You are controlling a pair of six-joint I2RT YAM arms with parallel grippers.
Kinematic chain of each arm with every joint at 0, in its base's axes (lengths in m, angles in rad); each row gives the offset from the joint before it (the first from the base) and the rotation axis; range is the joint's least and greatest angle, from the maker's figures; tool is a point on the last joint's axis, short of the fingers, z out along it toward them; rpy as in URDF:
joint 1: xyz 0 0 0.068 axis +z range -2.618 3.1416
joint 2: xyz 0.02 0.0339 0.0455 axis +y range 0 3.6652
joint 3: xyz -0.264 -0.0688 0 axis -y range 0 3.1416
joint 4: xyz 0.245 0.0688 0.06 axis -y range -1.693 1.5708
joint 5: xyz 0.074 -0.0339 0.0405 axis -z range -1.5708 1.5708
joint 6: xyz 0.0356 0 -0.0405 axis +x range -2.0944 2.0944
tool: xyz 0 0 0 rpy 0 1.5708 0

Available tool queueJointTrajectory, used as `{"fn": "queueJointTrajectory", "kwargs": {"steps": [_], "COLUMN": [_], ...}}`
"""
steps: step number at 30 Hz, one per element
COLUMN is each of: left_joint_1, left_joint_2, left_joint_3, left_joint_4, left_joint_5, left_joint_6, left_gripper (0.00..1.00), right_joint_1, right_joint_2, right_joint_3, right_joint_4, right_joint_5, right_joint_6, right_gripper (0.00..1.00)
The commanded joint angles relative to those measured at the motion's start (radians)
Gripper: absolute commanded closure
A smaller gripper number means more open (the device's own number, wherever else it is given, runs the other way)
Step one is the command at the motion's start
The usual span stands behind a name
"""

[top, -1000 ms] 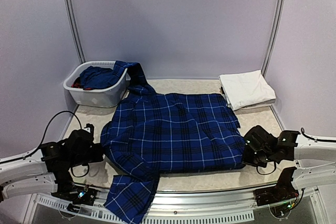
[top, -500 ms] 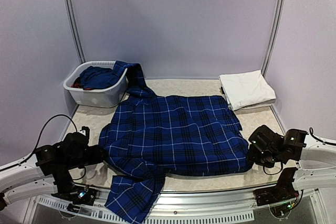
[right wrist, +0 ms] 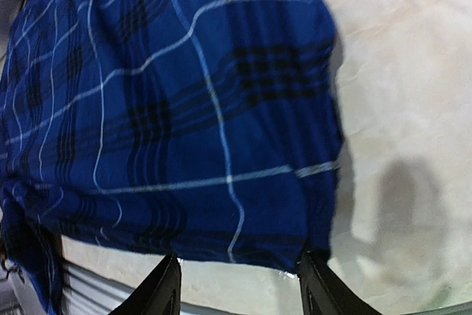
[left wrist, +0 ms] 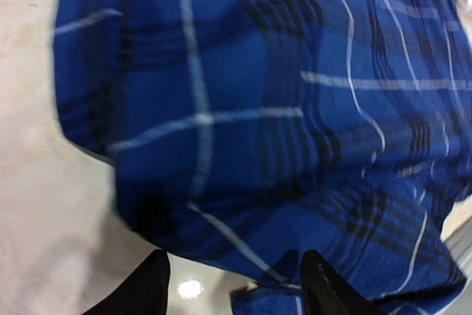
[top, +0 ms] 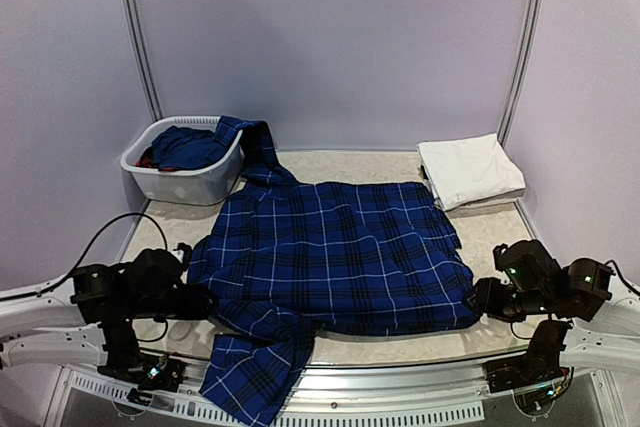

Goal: Fold and stack the mixed laundry pile
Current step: Fold the flattened shirt at the center of the board.

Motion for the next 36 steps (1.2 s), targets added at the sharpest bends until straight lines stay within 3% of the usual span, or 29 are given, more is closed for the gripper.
{"fn": "queueJointTrajectory", "kwargs": {"steps": [1,8,13,18,21,27,31,36], "left_joint_1": [-0.064,-0.097,-0.102,-0.102,-0.102,-0.131,-0.182,-0.234], "left_joint_2": [0.095,0.105,0.038,0.055,0.078,0.152,0.205,0.276], "left_joint_3": [0.05,-0.014,-0.071,-0.059,-0.046,0.049,0.079,0.046], "left_joint_4": [0.019,0.138,0.229,0.186,0.197,0.161,0.143,0.288], "left_joint_5": [0.068,0.132,0.095,0.084,0.113,0.229,0.287,0.396], "left_joint_6": [0.04,0.018,-0.046,-0.06,-0.043,0.133,0.199,0.233], "left_gripper": [0.37,0.34,0.25,0.01,0.01,0.18,0.15,0.11], "right_joint_1": [0.007,0.01,0.009,0.01,0.009,0.01,0.01,0.01], "right_joint_2": [-0.017,-0.023,-0.007,-0.004,0.007,0.053,0.114,0.162], "right_joint_3": [-0.035,-0.037,-0.058,-0.082,-0.106,-0.167,-0.168,-0.168], "right_joint_4": [0.068,0.077,0.099,0.087,0.103,0.238,0.295,0.32], "right_joint_5": [-0.13,-0.13,-0.131,-0.09,-0.08,-0.088,-0.094,-0.094], "right_joint_6": [-0.101,-0.12,-0.091,-0.036,-0.008,0.009,-0.004,-0.015], "right_gripper": [0.43,0.43,0.42,0.38,0.38,0.4,0.43,0.44]}}
